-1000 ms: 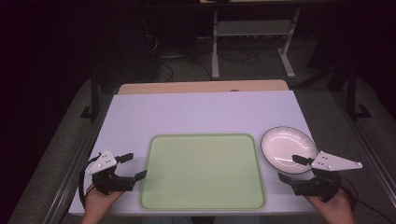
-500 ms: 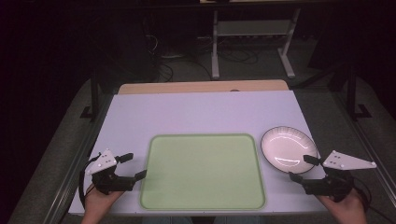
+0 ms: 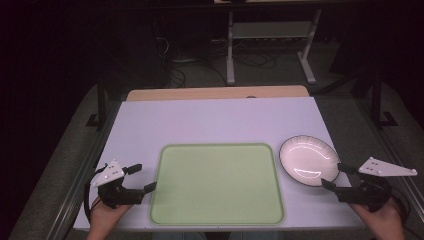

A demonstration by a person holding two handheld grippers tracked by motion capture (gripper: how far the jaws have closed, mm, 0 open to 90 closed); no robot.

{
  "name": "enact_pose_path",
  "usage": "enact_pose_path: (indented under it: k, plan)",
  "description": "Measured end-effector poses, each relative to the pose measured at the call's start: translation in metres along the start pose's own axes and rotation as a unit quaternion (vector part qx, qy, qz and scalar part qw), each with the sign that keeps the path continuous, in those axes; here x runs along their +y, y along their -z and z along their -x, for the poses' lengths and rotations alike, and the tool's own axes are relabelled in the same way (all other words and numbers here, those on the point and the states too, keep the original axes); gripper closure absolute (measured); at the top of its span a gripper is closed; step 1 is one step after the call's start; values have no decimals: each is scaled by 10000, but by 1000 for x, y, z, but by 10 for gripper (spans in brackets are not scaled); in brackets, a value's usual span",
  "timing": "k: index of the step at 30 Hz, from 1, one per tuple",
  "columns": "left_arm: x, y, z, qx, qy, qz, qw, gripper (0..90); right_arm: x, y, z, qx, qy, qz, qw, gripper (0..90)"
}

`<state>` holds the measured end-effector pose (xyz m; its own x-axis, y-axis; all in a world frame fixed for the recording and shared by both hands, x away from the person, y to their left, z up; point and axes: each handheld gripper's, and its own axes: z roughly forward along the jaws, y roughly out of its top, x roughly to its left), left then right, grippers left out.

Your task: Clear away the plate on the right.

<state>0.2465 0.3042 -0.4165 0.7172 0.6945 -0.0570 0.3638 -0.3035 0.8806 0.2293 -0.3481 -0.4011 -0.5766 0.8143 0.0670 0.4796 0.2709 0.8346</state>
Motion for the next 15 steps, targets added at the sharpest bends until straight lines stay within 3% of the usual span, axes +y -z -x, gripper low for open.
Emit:
enact_pose_path:
  k: [15]
  plan:
    - [0,1,-1,14,7,1,10000,155,0,-2,26,-207,-268,-92,9994,195]
